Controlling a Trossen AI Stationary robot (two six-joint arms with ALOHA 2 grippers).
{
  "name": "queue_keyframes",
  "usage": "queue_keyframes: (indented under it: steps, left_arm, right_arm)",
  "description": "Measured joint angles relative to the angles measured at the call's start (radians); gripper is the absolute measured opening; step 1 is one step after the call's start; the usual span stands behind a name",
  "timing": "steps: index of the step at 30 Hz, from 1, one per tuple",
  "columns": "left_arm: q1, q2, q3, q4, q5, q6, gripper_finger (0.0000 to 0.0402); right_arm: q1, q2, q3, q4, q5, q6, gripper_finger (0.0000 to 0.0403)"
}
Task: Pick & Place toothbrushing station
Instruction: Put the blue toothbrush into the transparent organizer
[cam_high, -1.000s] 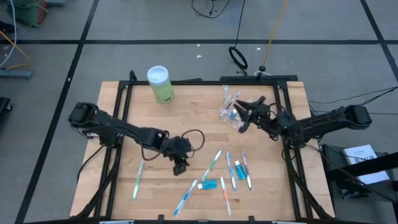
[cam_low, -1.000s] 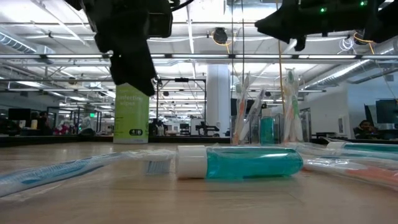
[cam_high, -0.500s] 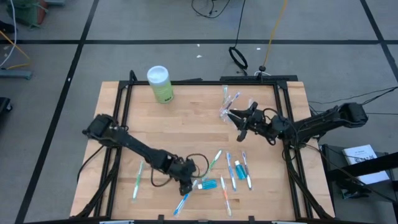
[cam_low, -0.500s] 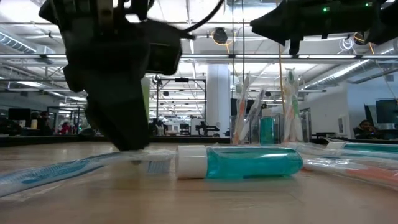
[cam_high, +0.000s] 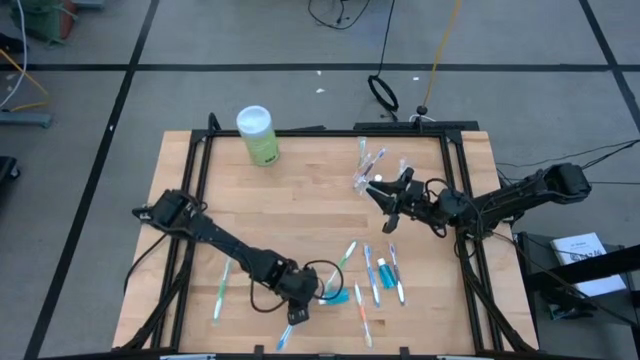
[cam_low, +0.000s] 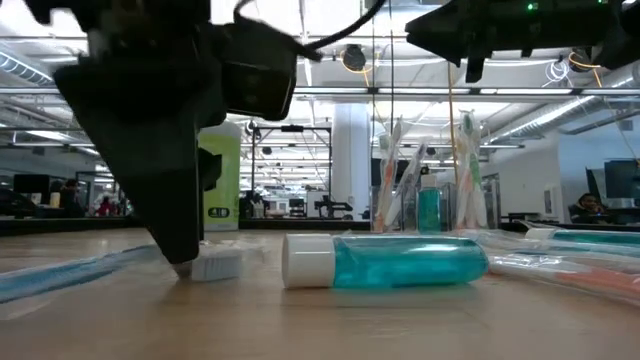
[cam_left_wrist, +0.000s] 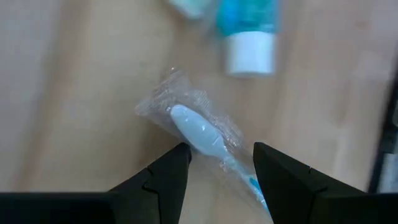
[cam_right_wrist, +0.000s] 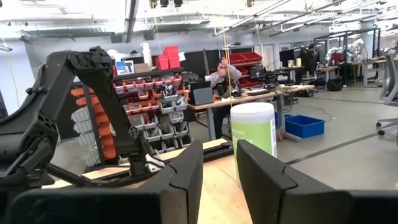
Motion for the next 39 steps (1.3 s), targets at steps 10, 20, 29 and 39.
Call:
queue_keyframes:
  steps: [10, 20, 29, 39]
  left_arm:
    - [0.102, -0.037, -0.003, -0.226, -0.027, 0.110, 0.0191]
    - [0.284, -0.110, -0.010, -0.530, -0.350, 0.241, 0.0191]
    - [0.413, -0.108, -0.012, -0.524, -0.342, 0.379, 0.0191]
    - [0.450, -0.156, 0.008, -0.644, -0.277, 0.244, 0.0191]
  right_arm:
    - [0.000, 0.000, 0.000, 0.056, 0.000, -0.031, 0.0089]
    - [-0.001, -0.001, 0.000, 0.165, 0.003, -0.143, 0.0089]
    - [-0.001, -0.001, 0.000, 0.242, 0.004, -0.227, 0.0089]
    - [-0.001, -0.002, 0.000, 0.284, 0.004, -0.291, 0.0089]
